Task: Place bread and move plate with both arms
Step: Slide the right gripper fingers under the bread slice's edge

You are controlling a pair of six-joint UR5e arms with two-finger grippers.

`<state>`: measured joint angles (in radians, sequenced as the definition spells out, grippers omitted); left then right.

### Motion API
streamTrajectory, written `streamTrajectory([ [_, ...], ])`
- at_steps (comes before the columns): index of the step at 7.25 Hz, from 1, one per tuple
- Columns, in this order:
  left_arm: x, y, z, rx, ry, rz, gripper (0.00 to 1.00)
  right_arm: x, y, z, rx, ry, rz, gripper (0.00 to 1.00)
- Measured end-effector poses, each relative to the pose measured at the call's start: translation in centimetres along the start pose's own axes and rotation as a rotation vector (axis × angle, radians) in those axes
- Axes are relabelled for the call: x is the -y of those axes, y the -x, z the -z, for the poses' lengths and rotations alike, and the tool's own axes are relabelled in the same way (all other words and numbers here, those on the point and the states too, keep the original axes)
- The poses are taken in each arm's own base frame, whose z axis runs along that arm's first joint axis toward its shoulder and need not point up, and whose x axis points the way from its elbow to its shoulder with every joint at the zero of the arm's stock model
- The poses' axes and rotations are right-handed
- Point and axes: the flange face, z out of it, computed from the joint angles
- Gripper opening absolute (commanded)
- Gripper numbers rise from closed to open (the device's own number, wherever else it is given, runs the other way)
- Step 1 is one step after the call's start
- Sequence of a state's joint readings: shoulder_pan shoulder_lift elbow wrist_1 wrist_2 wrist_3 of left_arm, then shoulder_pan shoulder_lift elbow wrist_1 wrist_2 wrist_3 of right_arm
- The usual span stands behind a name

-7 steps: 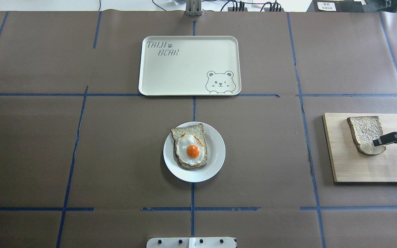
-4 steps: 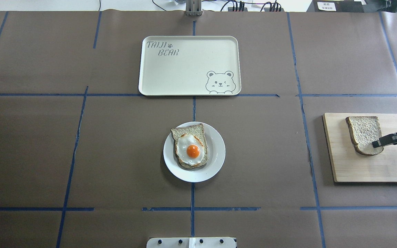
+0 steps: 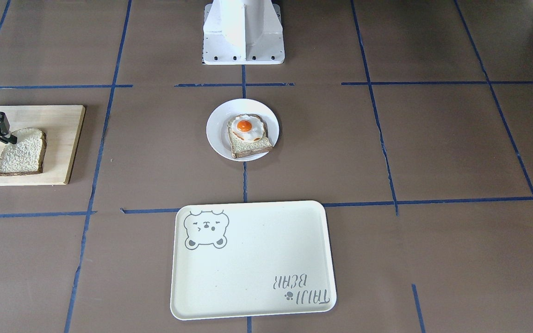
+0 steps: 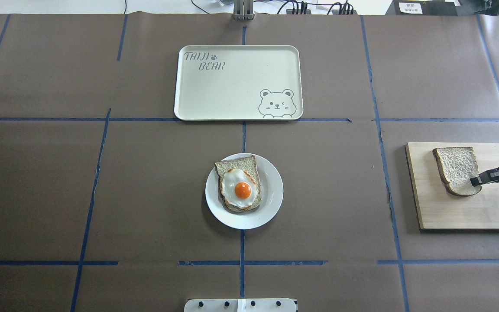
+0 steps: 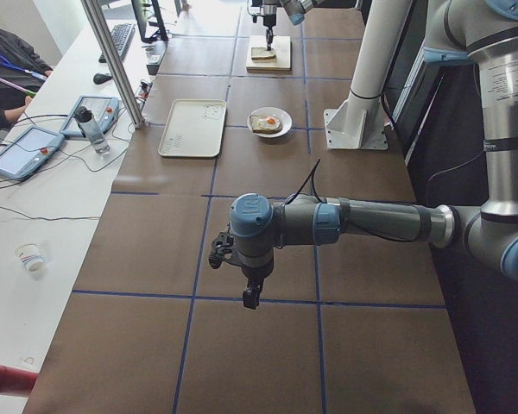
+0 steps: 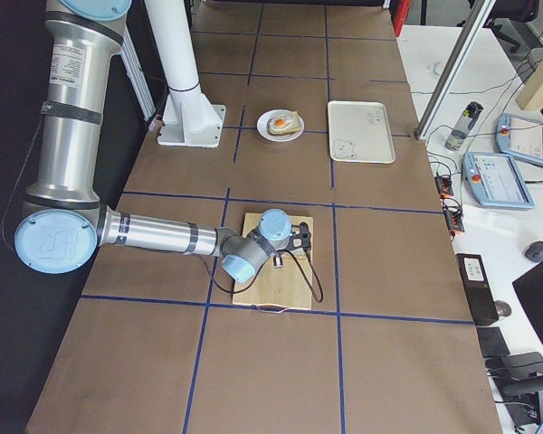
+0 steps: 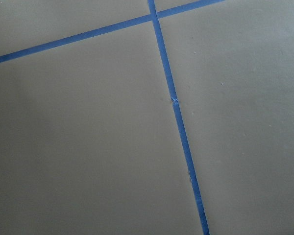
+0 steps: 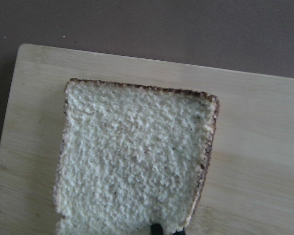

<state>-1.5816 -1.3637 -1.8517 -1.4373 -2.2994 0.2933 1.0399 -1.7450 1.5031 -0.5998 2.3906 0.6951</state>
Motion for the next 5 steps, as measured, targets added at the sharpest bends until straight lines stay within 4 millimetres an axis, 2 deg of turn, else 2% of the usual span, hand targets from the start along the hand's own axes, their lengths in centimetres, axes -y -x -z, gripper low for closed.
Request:
streamTrajectory([
  [5, 0.1, -0.3, 0.4, 0.004, -0.007, -0.005, 1.0, 0.5, 3.0, 2.4, 0.057, -0.023, 0.039, 0.0],
])
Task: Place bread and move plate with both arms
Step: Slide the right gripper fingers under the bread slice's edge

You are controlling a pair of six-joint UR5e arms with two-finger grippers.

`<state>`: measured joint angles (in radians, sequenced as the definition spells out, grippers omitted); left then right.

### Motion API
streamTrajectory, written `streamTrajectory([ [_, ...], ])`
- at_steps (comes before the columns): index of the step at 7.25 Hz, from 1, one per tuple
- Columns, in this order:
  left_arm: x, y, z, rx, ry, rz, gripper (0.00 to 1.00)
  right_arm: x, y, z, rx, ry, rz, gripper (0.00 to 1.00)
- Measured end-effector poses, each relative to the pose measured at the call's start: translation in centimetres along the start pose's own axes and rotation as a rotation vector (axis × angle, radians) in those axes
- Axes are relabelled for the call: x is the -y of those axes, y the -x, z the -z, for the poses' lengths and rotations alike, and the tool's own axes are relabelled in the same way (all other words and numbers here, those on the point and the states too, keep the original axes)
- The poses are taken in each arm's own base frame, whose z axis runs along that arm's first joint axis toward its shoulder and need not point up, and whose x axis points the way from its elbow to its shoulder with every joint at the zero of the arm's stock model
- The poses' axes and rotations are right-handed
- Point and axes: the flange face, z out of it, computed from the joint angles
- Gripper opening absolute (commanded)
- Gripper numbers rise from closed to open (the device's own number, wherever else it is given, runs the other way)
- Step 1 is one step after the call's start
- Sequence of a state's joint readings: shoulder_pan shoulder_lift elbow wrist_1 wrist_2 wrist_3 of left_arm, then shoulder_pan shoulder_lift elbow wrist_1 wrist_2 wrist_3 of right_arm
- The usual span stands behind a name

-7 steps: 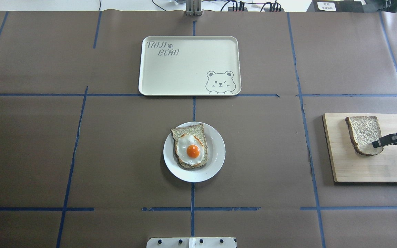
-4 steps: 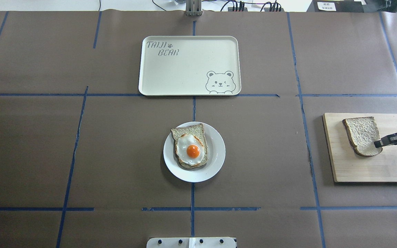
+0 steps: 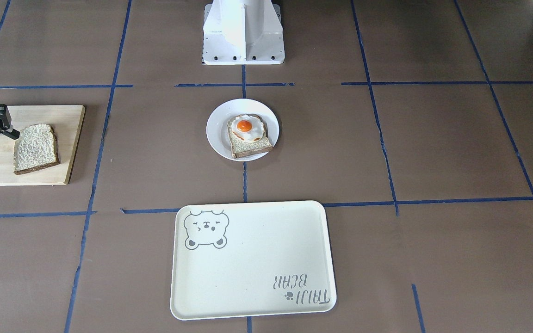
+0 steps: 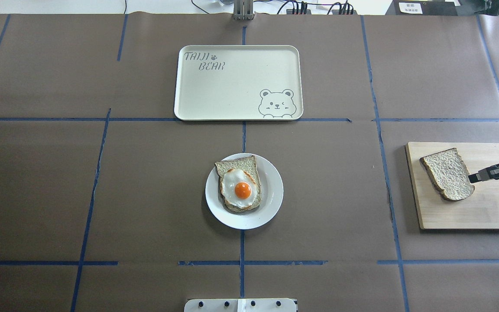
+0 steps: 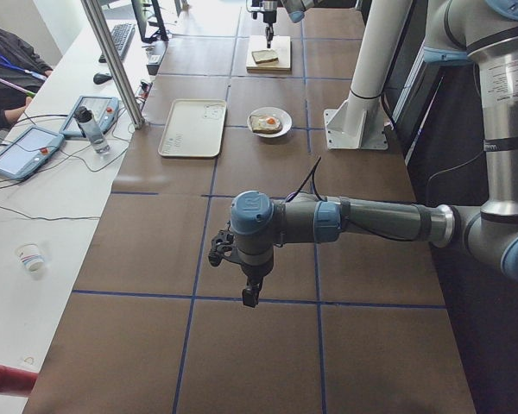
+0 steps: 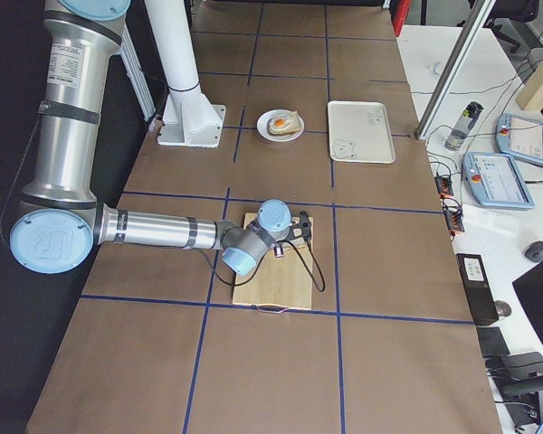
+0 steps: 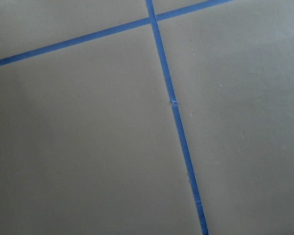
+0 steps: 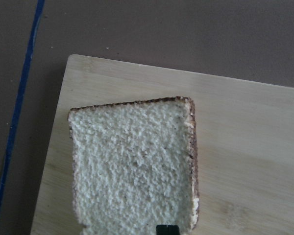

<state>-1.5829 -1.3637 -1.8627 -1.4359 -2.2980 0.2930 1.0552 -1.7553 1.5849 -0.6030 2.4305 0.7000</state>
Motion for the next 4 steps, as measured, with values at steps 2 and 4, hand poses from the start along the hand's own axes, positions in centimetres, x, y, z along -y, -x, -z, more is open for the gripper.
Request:
streamTrajectory([
  [2, 0.0, -0.1, 0.1, 0.001, -0.001, -0.001, 1.0, -0.1, 0.4, 0.4, 0.007, -0.003, 0.001, 0.03],
  [4, 0.0, -0.1, 0.1, 0.0, -0.002, -0.002, 1.0, -1.4, -1.3, 0.3, -0.031, 0.0, -0.038, 0.39],
])
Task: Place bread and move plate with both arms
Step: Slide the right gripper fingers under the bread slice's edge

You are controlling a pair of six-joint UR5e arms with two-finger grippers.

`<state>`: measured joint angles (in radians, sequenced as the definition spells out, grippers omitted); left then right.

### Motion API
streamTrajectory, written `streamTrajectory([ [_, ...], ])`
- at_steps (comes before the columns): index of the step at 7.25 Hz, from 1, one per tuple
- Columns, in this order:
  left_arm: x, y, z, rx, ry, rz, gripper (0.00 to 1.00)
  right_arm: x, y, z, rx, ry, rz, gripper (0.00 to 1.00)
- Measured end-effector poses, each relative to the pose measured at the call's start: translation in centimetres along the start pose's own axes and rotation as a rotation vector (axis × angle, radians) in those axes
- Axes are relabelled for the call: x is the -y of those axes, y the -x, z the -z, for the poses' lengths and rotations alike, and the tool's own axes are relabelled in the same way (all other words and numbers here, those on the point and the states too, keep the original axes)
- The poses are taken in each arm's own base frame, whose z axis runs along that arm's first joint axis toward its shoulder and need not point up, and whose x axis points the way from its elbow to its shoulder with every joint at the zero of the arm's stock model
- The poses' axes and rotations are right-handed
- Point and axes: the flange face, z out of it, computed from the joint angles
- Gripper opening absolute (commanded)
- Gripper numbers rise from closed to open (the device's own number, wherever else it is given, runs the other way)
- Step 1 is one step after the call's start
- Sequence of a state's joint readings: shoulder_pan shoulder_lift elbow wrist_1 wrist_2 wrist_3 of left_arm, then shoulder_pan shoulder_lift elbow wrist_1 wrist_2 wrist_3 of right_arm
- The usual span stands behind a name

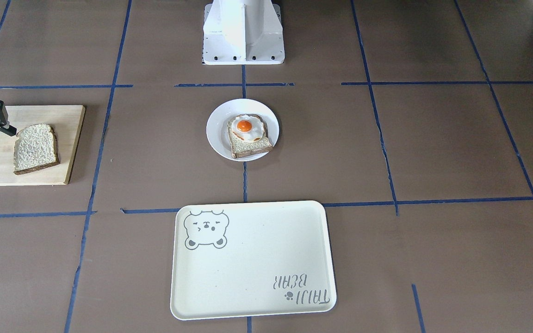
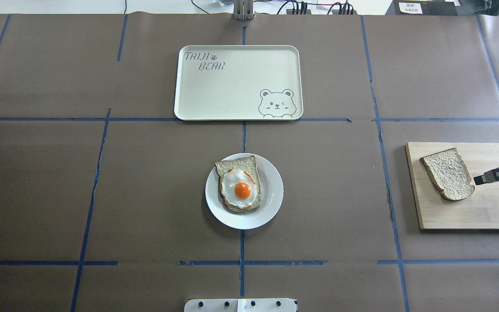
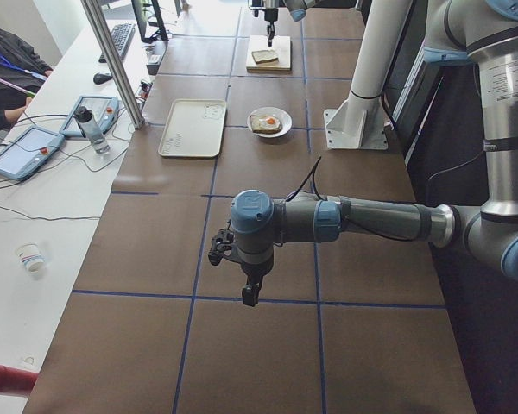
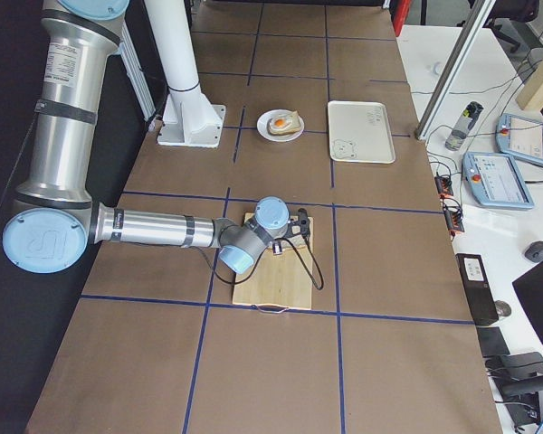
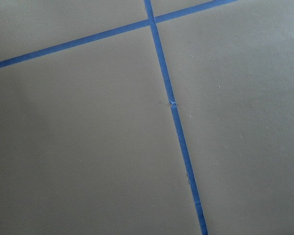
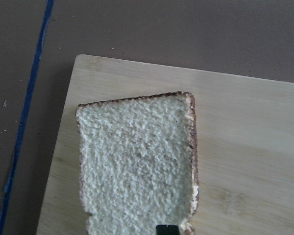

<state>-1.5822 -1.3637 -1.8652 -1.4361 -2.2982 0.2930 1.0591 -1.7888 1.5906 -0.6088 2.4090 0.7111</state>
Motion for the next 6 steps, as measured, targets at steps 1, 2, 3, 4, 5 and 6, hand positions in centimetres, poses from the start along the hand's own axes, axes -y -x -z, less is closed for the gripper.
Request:
streamTrajectory([
  [1, 0.0, 0.0, 0.0, 0.0, 0.0, -0.001, 1.0, -0.1, -0.8, -0.4, -0.023, -0.003, -0.035, 0.4],
  [2, 0.0, 0.0, 0.0, 0.0, -0.001, -0.001, 1.0, 0.4, -0.7, -0.7, -0.03, -0.011, -0.077, 0.4],
  [3, 0.1, 0.0, 0.0, 0.002, -0.001, -0.002, 1.0, 0.9, -0.2, -1.1, -0.03, -0.014, -0.101, 0.4],
  [4, 0.1, 0.0, 0.1, 0.002, -0.001, -0.002, 1.0, 1.2, 0.1, -1.3, -0.028, -0.014, -0.108, 0.4],
  [5, 0.1, 0.0, 0.1, 0.002, -0.001, -0.002, 1.0, 1.3, 0.4, -1.7, -0.027, -0.011, -0.107, 0.4],
  [6, 0.1, 0.0, 0.1, 0.002, -0.001, -0.002, 1.0, 1.3, 0.7, -2.1, -0.031, -0.006, -0.102, 0.4],
])
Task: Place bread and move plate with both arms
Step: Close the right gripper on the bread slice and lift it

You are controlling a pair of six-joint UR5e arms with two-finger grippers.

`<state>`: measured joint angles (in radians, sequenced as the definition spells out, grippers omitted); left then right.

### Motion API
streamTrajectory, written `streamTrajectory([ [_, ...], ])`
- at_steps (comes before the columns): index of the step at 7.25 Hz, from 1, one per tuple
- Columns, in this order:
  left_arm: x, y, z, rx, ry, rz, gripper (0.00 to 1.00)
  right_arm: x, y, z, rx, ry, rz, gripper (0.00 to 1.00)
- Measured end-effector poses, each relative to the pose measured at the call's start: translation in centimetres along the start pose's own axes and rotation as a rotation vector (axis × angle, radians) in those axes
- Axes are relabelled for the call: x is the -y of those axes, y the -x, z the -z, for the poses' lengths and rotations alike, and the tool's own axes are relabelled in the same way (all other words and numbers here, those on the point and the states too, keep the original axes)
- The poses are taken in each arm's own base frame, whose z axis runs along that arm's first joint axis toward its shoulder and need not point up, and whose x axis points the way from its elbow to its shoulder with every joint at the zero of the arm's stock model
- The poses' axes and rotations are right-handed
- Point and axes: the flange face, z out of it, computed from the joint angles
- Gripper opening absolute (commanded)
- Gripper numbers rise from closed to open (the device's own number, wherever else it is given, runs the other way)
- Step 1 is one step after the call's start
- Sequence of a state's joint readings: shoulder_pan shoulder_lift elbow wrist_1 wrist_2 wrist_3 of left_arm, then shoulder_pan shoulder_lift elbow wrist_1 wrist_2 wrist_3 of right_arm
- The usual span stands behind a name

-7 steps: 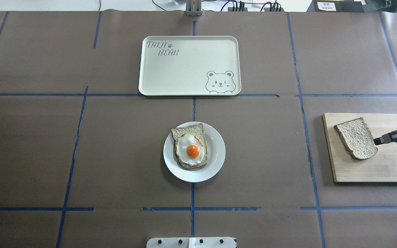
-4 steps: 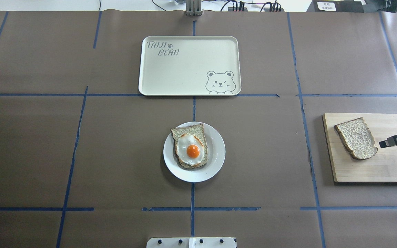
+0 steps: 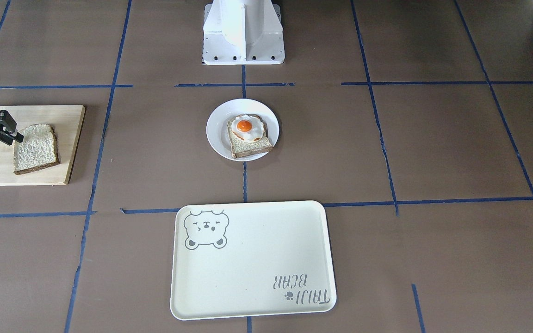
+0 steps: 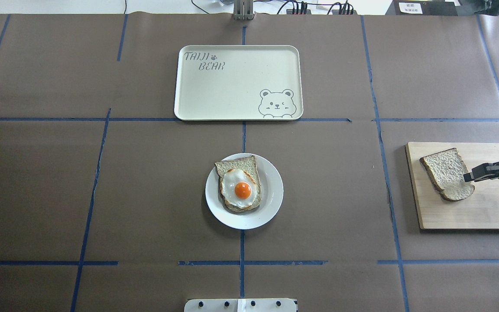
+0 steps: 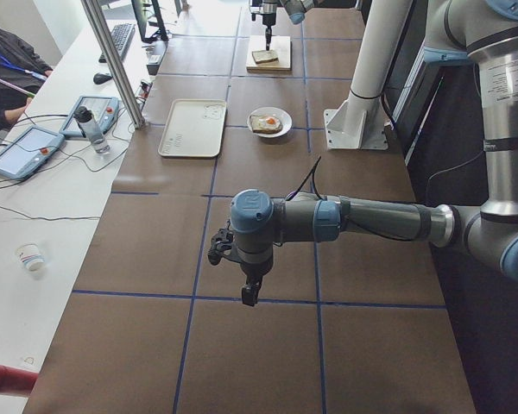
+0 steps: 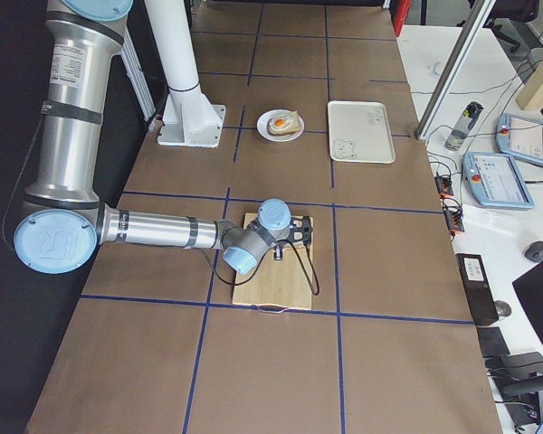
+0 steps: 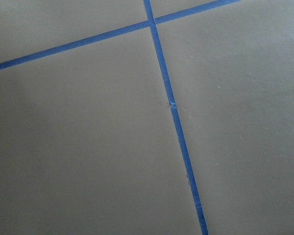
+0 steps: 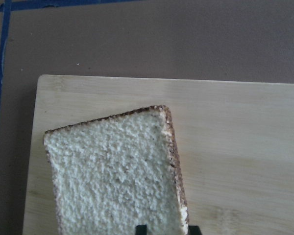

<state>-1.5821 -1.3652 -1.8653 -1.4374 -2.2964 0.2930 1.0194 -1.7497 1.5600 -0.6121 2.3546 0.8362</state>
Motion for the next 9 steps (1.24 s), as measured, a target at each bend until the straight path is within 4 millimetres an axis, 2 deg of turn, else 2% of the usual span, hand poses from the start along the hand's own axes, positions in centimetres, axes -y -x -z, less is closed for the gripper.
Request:
streamTrajectory([
  [4, 0.0, 0.0, -0.1, 0.001, 0.002, 0.001, 1.0, -0.2, 0.4, -0.8, -0.012, 0.004, 0.026, 0.39],
  [5, 0.0, 0.1, -0.1, 0.001, 0.002, 0.001, 1.0, -0.3, 0.5, -1.1, -0.014, 0.008, 0.033, 0.34],
  [6, 0.0, 0.1, -0.1, 0.0, 0.003, 0.002, 1.0, -0.4, 0.7, -1.4, -0.019, 0.008, 0.039, 0.01],
  [9, -0.1, 0.2, -0.2, -0.001, 0.004, 0.003, 1.0, -0.4, 0.9, -1.6, -0.026, 0.002, 0.049, 0.0],
])
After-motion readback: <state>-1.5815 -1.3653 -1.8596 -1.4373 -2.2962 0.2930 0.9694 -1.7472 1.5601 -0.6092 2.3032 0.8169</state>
